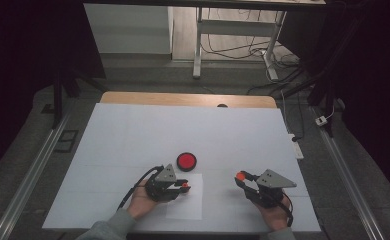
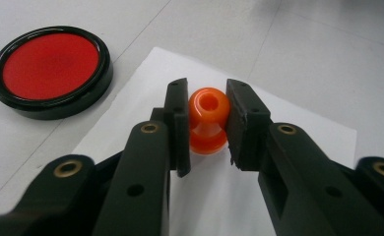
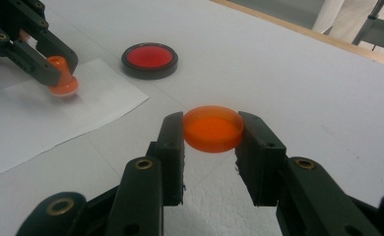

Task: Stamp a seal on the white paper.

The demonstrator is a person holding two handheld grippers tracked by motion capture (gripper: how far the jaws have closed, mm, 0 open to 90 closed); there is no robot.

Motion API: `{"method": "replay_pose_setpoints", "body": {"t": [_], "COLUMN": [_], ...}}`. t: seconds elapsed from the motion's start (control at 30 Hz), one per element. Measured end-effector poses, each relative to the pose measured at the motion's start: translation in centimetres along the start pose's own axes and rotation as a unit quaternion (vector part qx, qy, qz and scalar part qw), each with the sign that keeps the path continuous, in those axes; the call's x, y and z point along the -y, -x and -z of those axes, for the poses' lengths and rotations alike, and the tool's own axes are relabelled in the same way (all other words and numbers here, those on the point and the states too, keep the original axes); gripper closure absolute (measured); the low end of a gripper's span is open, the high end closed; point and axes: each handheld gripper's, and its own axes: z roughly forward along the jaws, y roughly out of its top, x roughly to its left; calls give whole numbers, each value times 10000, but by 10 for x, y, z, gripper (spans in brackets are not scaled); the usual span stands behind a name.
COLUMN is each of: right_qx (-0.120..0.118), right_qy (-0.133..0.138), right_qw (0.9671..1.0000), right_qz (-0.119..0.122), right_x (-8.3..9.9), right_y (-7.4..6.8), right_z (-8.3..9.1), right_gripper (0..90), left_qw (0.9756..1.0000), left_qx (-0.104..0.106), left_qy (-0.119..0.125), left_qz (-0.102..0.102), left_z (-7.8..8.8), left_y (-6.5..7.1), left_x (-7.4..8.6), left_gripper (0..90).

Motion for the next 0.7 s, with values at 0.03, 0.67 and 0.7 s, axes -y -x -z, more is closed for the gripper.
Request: {"method": "replay_pose_setpoints", "body": {"t": [0.03,0.67,0.7], "right_qx": [-2,-9,-10], "right_qy": [-3,-15,-14], "right_qw": [10000,10000,10000], "right_qz": [-4,2,1], "right_x": [0,0,0], "right_y": [0,0,0], "right_z": [0,0,0], "right_gripper": [642,642,642], "left_qw": [10000,9998,9998], "left_qx": [-8,-40,-36], "left_qy": [-26,-51,-33], "left_qz": [-19,-198,-208], "left_z": [-1,-7,-7], "left_y": [0,4,4], "left_x": [0,4,5], "left_gripper": [725,724,725]}}
